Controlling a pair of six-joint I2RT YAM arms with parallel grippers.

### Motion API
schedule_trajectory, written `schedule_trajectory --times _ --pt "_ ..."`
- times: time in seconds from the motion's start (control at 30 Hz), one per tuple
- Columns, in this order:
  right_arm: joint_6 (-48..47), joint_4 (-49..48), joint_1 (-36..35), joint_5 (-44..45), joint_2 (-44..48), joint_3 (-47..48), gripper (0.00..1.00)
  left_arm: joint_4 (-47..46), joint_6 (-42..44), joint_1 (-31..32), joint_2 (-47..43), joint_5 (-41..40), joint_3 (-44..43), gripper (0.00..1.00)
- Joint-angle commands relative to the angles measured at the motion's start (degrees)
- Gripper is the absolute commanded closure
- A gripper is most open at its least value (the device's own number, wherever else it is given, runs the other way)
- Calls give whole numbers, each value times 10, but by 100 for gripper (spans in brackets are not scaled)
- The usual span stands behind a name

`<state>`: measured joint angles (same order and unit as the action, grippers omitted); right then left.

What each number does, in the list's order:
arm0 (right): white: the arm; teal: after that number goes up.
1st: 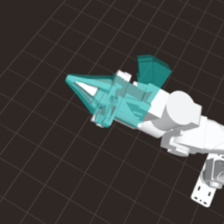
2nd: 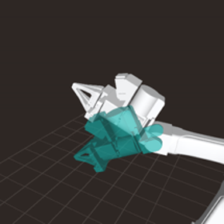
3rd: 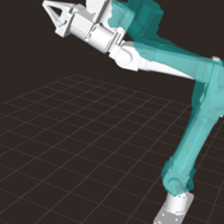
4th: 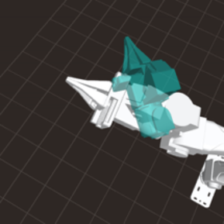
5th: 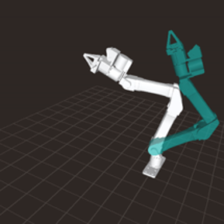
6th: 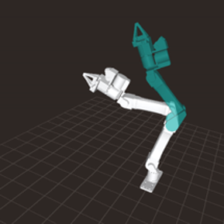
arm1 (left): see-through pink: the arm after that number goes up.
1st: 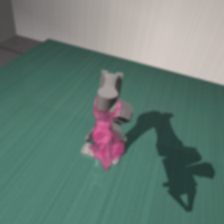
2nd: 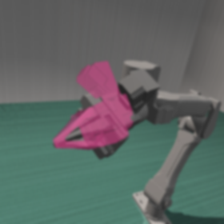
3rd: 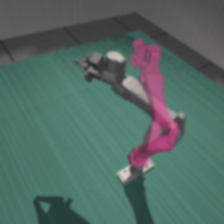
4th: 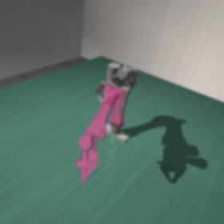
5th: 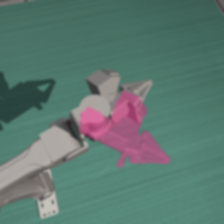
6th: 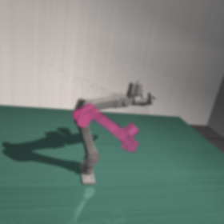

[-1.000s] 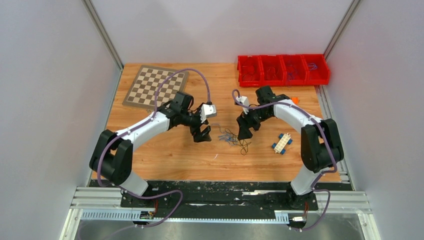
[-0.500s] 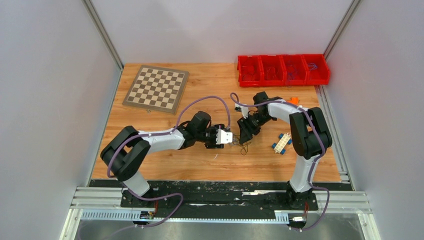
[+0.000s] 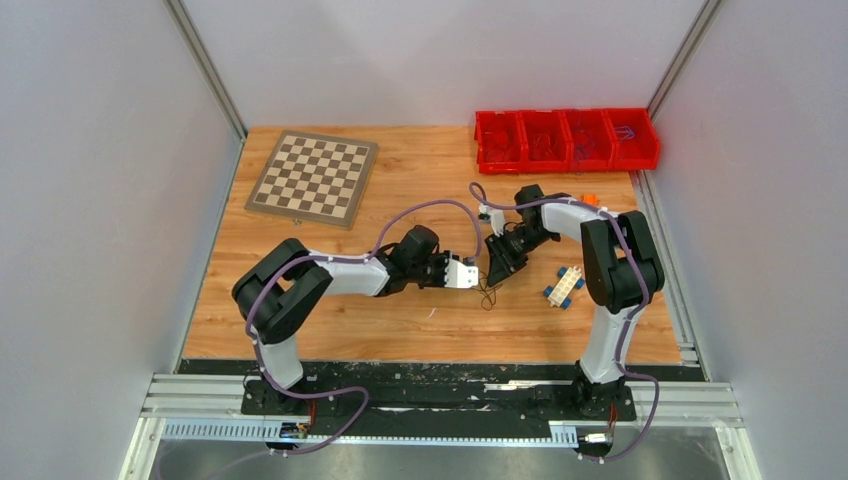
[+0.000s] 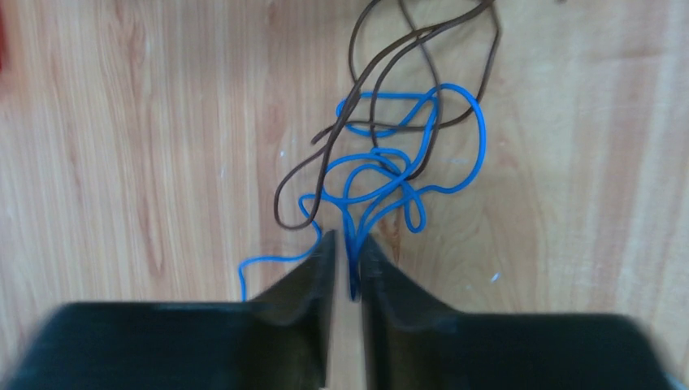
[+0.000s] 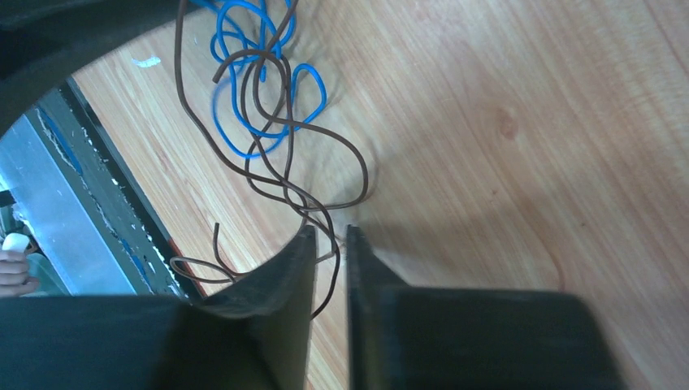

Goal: Untangle the cables

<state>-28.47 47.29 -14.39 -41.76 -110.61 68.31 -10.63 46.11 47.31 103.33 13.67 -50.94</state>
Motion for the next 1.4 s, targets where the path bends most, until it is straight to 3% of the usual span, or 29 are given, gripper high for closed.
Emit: schedule_trajectory --times 0.0,0.13,0.3,0.57,0.8,0.9,1.07,1.2,1.23,1.3,1.37 --pt "-3 6 10 27 -4 3 99 46 -3 3 -11 -57 -12 96" --pt "1 6 20 61 10 3 100 44 2 -10 -118 -47 54 100" --pt "-10 6 22 110 41 -5 100 133 -53 -84 -232 -4 66 100" --pt "-37 10 41 162 70 -11 100 216 -67 -225 -317 38 65 100" --pt "-62 22 66 175 77 9 100 277 -29 -297 -354 55 79 100" --pt "-71 43 81 122 83 38 100 289 -30 -313 -356 59 83 100" --pt "-60 64 92 -40 113 107 100 295 -62 -314 -353 123 68 100" --pt "-20 44 92 -65 117 162 100 300 -108 -313 -321 134 24 100" --pt "-13 46 92 -56 109 176 94 305 -112 -313 -311 134 17 100" --pt "-12 63 91 -35 90 197 51 306 -121 -313 -301 140 1 100" --pt "-23 86 80 -8 72 198 37 302 -128 -313 -297 146 -6 100"
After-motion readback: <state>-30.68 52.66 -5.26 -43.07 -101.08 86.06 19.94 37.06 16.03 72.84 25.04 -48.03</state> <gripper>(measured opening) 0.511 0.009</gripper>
